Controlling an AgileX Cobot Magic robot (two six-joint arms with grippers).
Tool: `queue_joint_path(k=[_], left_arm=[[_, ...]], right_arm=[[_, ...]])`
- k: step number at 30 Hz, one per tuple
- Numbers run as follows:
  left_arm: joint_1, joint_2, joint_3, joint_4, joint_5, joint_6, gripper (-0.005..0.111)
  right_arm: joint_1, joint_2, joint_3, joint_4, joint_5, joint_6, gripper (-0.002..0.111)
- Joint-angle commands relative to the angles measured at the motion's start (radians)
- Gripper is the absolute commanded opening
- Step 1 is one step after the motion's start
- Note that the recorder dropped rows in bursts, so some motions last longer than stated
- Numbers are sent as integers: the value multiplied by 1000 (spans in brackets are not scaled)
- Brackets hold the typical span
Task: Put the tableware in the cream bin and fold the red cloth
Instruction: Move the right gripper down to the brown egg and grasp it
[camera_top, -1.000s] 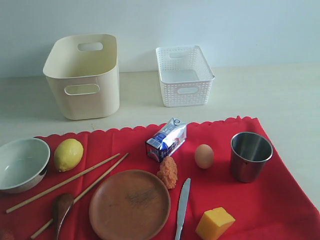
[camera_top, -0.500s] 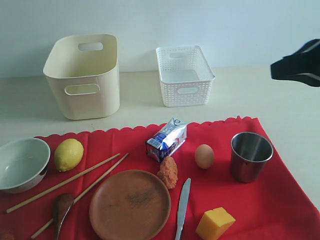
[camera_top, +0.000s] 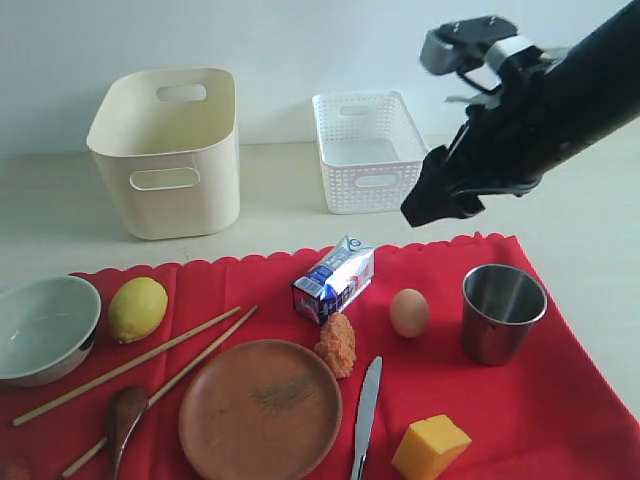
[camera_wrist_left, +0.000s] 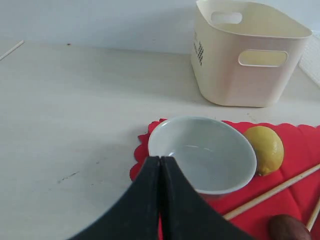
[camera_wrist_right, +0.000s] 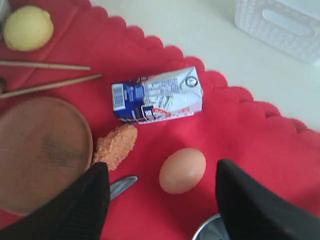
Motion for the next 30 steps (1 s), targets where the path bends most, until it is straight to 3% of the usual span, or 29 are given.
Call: queue_joint_path(k=[1, 6, 23, 30], left_arm=[[0, 4, -5, 5, -10, -1, 0], [0, 4, -5, 5, -10, -1, 0], [0, 4, -5, 5, -10, -1, 0], [0, 4, -5, 5, -10, -1, 0]], right_arm=[[58, 88, -25, -179, 8, 119, 69], [99, 161, -45, -219, 5, 123, 74], [137, 356, -173, -273, 54, 282, 74], [161, 415, -185, -400, 57, 388, 74]])
